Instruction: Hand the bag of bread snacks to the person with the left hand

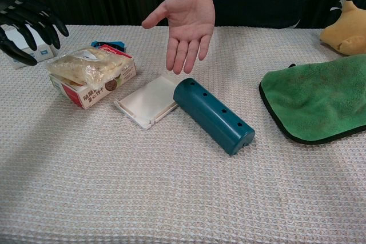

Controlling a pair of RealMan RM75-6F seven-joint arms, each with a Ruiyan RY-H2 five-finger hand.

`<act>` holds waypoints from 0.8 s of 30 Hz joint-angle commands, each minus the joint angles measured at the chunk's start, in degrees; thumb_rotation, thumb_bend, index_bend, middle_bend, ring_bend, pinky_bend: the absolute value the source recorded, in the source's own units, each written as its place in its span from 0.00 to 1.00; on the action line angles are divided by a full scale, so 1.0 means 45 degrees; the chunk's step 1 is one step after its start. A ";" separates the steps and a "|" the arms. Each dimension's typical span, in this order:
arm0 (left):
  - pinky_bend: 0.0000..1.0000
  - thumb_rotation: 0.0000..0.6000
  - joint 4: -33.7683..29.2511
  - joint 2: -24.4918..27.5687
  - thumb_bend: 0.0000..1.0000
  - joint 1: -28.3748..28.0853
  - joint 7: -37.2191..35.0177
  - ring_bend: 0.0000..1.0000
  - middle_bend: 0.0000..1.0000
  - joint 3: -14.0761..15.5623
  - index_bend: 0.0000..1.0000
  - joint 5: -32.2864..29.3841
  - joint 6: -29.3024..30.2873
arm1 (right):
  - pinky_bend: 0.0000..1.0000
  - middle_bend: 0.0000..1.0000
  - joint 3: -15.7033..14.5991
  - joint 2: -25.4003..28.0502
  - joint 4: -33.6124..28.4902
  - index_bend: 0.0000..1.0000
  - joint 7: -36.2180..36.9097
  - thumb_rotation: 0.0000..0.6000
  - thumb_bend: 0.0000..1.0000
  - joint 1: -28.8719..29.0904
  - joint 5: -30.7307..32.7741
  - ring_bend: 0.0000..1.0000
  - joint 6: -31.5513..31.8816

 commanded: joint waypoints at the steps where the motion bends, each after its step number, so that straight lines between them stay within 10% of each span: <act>1: 0.32 1.00 -0.0001 -0.0005 0.12 -0.0003 0.0001 0.24 0.32 0.0003 0.27 -0.0012 -0.0002 | 0.06 0.08 -0.0005 0.0001 0.0009 0.01 0.0017 1.00 0.49 -0.0004 -0.0001 0.00 -0.0004; 14: 0.32 1.00 -0.0187 0.0061 0.12 -0.0090 0.0303 0.24 0.32 -0.0099 0.27 -0.0109 0.0289 | 0.06 0.08 0.0017 0.0142 -0.0084 0.01 0.0128 1.00 0.49 -0.0037 -0.0142 0.00 0.0100; 24: 0.29 1.00 -0.0260 -0.0867 0.12 0.0697 0.6656 0.18 0.24 0.0977 0.22 0.1317 0.4539 | 0.05 0.06 -0.0126 0.0222 -0.0022 0.00 -0.0082 1.00 0.50 -0.0341 -0.0343 0.00 0.0547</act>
